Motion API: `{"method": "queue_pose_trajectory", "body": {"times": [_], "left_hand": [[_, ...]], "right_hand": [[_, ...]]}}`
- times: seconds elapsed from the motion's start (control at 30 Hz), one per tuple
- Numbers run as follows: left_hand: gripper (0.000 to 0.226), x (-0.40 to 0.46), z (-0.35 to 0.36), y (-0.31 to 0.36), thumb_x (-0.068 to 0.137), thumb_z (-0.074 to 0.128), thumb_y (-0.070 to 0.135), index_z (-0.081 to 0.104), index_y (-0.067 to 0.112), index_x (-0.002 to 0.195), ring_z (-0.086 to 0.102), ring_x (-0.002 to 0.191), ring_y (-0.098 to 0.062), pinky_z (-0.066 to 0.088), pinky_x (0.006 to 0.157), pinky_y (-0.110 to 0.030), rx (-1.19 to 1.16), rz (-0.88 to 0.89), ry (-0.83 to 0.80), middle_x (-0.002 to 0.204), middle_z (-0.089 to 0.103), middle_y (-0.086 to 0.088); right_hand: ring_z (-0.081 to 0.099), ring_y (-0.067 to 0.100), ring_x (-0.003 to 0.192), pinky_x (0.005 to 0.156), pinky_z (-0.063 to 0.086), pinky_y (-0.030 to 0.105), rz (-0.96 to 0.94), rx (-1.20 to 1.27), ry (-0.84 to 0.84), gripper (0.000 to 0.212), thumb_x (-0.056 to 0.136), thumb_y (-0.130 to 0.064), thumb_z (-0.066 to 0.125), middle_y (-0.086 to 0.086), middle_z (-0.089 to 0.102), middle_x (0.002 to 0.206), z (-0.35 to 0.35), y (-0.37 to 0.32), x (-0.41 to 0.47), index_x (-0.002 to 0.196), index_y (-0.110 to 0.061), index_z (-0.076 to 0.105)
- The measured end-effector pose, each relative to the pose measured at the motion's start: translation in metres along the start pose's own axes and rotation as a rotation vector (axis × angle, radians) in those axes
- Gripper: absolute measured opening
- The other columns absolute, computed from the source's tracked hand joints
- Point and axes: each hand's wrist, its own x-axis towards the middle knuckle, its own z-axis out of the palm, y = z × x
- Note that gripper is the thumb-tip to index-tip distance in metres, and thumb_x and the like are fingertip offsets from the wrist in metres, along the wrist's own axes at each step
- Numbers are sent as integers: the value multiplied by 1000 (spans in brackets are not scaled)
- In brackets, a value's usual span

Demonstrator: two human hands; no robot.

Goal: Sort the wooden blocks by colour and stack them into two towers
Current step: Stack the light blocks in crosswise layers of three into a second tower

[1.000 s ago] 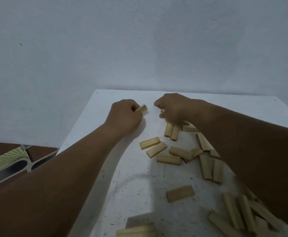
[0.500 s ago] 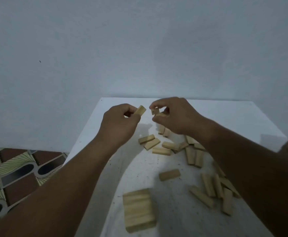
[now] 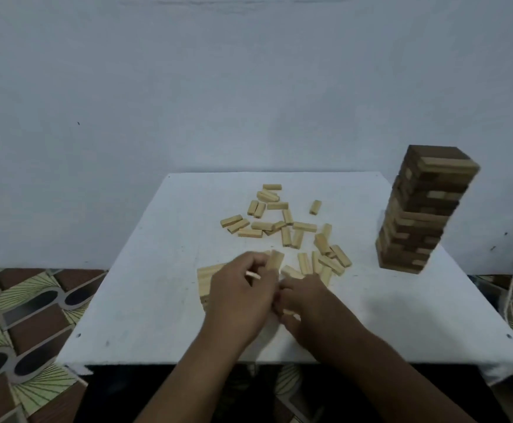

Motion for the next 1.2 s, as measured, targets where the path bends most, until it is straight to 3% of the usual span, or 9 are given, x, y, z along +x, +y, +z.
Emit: {"method": "queue_pose_trajectory", "body": {"times": [0.1,0.2,0.3,0.43,0.53,0.63,0.73,0.9,1.2], "left_hand": [[11,-16,9,-17,87,68,24,68,34,85,69,71,-13,60,69,-39,-6,-32,10,78,68,15],[15,-23,14,-26,88,68,25,64,37,98,69,68,-10,60,69,-40,24,-36,-2,78,68,9],[21,-26,15,-32,91,66,25,58,36,107,65,65,-4,54,59,-19,83,-11,-13,79,66,7],[6,-30,14,-35,91,66,29,60,29,92,62,69,2,44,56,-9,214,108,3,73,65,9],[9,-30,13,-39,92,64,35,63,27,87,60,69,0,46,57,-15,354,176,-8,71,64,13],[7,-31,12,-41,91,63,37,64,32,87,59,67,-1,46,56,-16,476,206,-30,70,63,14],[7,-32,10,-42,91,61,39,62,34,87,57,70,0,46,57,-17,549,201,-31,72,60,15],[12,-30,6,-44,90,61,45,60,33,88,56,67,-3,47,58,-23,600,151,-65,66,58,13],[9,-26,2,-46,90,63,34,69,33,98,59,64,-5,53,62,-29,553,160,-93,64,63,12]], "right_hand": [[54,28,91,81,44,38,-17,-27,32,21,83,-16,58,-4,66,114,4,10,-11,93,-25,73],[57,31,103,85,46,42,5,-62,69,34,78,-12,60,-3,66,125,4,15,-23,103,-29,73],[51,32,122,97,42,47,30,-81,-6,46,84,-16,50,-2,59,137,1,18,-26,121,-39,66],[56,35,116,93,42,37,-20,57,50,45,85,-8,55,8,64,130,-1,25,-28,116,-36,71],[50,13,127,102,37,25,23,169,64,44,85,-9,66,-5,60,137,-6,21,-29,117,-40,70],[47,-12,119,105,39,16,28,243,77,41,79,-12,74,-13,62,131,-9,21,-30,112,-37,72],[46,-17,118,103,33,6,25,237,58,37,77,-16,73,-17,61,129,-7,22,-30,110,-33,71],[47,-14,114,101,35,12,33,207,70,29,74,-34,78,-22,61,122,-6,23,-26,102,-36,71],[56,1,114,101,47,33,50,253,128,24,71,-31,84,-17,65,120,-3,17,-21,91,-34,72]]}}
